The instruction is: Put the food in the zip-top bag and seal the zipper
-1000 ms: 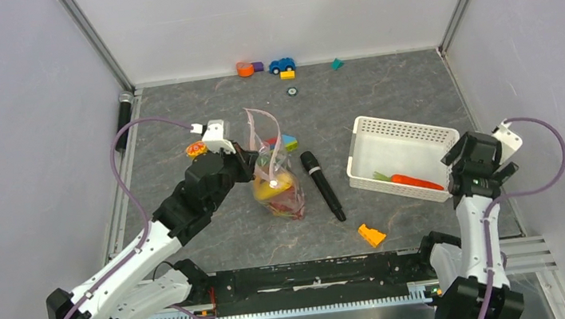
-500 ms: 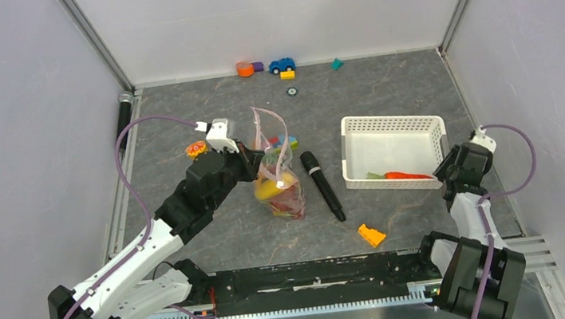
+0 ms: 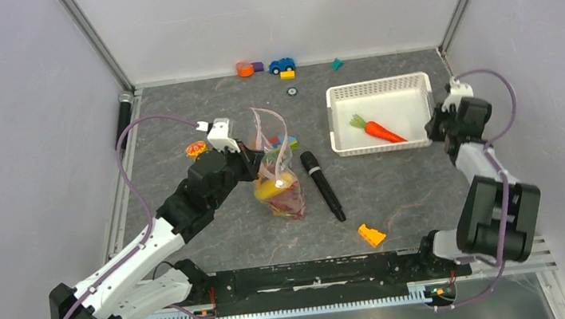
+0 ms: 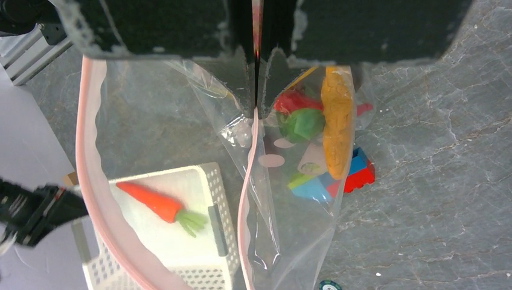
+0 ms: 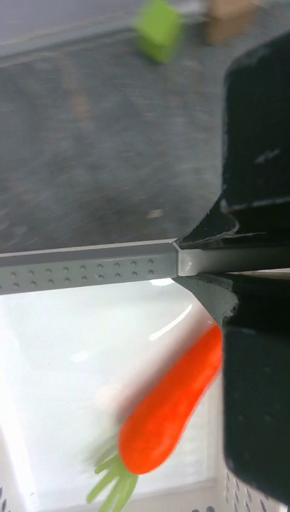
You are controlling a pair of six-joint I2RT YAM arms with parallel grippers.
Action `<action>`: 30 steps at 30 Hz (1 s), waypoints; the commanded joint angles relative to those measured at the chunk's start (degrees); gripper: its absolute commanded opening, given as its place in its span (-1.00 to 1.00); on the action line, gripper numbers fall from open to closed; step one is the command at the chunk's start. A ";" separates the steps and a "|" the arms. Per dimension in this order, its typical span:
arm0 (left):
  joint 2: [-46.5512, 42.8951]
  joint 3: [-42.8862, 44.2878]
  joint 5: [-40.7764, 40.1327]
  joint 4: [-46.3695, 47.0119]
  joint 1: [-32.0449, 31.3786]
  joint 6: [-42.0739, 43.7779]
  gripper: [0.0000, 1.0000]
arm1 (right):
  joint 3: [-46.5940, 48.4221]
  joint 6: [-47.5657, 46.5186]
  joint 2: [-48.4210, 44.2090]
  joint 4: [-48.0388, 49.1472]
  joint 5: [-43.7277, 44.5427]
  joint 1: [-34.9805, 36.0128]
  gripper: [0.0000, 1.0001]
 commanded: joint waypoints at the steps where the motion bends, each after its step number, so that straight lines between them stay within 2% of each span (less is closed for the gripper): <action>1: 0.79 0.89 -1.70 0.79 0.18 2.17 -0.95 | 16.05 -20.26 8.19 -6.52 -13.66 2.23 -1.00; 6: 1.36 1.53 -1.61 0.58 0.13 2.46 -0.95 | 35.21 -40.97 20.94 -34.79 -17.37 4.92 -0.97; 12: 3.55 3.04 -0.59 0.15 0.22 2.75 -0.95 | 53.62 -53.79 35.12 -50.89 -18.62 6.29 -0.98; 16: 4.29 3.44 -0.21 -0.11 0.22 2.60 -0.96 | 63.77 -63.84 42.70 -61.85 -12.06 10.03 -0.98; 18: 4.29 3.54 -0.21 -0.28 0.22 2.48 -0.96 | 65.87 -65.74 44.82 -63.38 -7.56 11.76 -0.90; 20: 4.32 3.63 -0.22 -0.42 0.25 2.33 -0.96 | 66.62 -68.12 45.72 -63.67 -6.80 12.65 -0.71; 24: 4.50 3.70 -0.05 -0.48 0.31 2.26 -0.95 | 64.21 -78.48 44.50 -59.38 -11.96 13.28 -0.75; 27: 4.90 3.95 -0.21 -0.70 0.31 1.89 -0.96 | 65.91 -81.58 45.71 -55.80 -13.92 14.59 -0.93; 29: 4.95 4.07 -0.26 -0.94 0.30 1.62 -0.96 | 68.61 -83.31 48.08 -54.99 -11.64 16.44 -0.89; 30: 4.93 4.07 -0.34 -1.19 0.29 1.58 -0.96 | 70.21 -83.49 49.34 -54.21 -9.53 17.39 -0.73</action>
